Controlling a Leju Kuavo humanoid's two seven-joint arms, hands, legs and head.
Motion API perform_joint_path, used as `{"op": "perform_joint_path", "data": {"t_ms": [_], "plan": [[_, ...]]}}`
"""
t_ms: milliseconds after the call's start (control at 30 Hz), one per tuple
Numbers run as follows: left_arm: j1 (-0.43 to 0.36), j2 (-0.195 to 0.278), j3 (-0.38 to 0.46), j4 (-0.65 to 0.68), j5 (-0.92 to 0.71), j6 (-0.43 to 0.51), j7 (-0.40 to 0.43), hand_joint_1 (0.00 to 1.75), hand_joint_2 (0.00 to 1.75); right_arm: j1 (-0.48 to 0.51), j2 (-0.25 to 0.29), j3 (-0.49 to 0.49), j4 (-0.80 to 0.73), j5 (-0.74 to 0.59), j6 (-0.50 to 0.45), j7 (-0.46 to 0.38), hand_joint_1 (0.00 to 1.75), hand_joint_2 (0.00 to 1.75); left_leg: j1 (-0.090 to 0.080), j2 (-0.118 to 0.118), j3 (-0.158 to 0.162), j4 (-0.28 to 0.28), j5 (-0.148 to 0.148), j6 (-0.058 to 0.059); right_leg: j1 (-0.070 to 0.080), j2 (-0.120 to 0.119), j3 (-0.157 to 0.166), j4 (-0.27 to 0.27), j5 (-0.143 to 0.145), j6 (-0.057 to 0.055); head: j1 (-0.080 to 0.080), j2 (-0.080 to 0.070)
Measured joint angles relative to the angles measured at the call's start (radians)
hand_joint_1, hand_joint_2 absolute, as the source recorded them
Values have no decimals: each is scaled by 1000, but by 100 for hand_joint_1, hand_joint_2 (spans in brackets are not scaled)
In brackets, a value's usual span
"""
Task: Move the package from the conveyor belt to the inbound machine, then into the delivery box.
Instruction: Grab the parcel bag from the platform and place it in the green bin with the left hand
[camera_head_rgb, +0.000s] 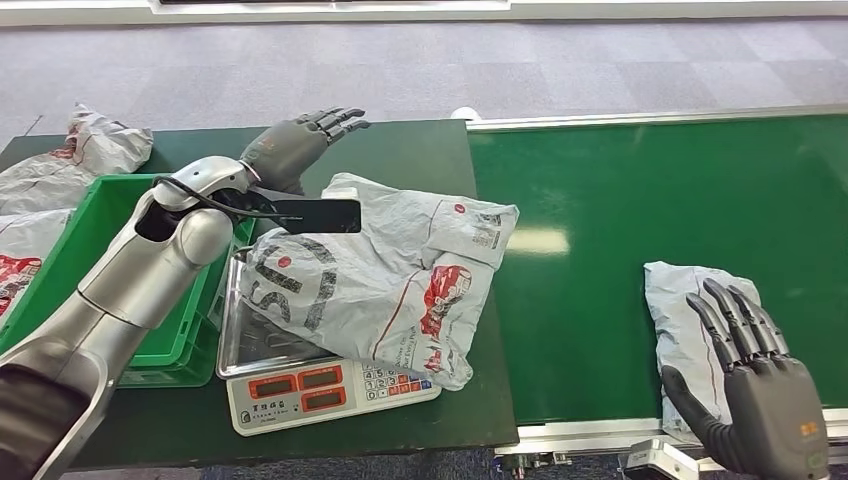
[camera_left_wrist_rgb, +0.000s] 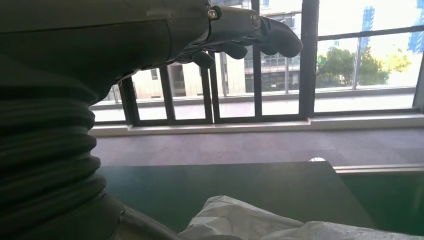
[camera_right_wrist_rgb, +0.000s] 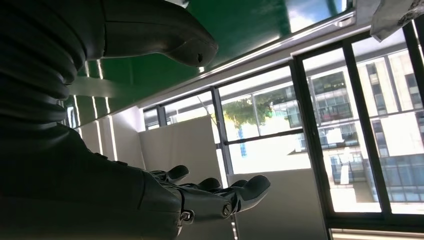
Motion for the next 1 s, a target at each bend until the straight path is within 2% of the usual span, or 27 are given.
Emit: {"op": "perform_joint_path", "data": {"t_ms": [167,400,467,500,600,633,767,867,1000], "plan": [[-42,39,-115,32,88,-158,11,0,175,55,-1,-35,-43,-2,-18,-4,0,175,0,1,1,0,1,0,0,0,1,0,1,0,0,0],[-41,71,-280,113,156,-223,-2,0,175,76,1,-65,-71,-22,-23,-29,0,175,0,2,2,0,1,0,0,1,2,0,1,0,0,0],[-28,71,-324,155,167,-222,-23,0,175,62,6,-65,-71,-20,-17,-35,0,175,0,2,2,0,1,0,0,2,2,0,1,0,0,0],[-19,69,-344,181,168,-215,-37,5,175,54,9,-64,-70,-16,-14,-36,0,175,0,2,2,0,1,0,0,2,2,0,1,0,0,0],[14,45,-393,294,156,-150,-104,21,175,37,17,-60,-64,-11,-22,-32,0,175,-1,1,5,-1,0,0,-1,2,5,0,0,1,0,0],[21,33,-406,335,151,-125,-128,21,175,33,19,-58,-62,-12,-26,-31,0,175,-2,-1,7,-2,0,1,-2,0,9,0,-1,1,0,0],[25,-9,-434,446,144,-83,-171,175,175,21,25,-50,-60,-14,-30,-32,0,175,-7,-8,29,-8,-12,8,-7,-8,40,-2,-19,9,0,0],[27,-26,-448,492,139,-71,-180,175,175,8,31,-43,-55,-6,-28,-34,0,175,-8,-11,49,-10,-19,10,-8,-12,60,-2,-29,11,0,0],[16,-28,-451,503,110,-32,-184,175,175,-30,49,-20,-53,23,-23,-37,0,175,-6,-11,40,-9,-12,7,-6,-12,52,-1,-18,6,0,0]]}}
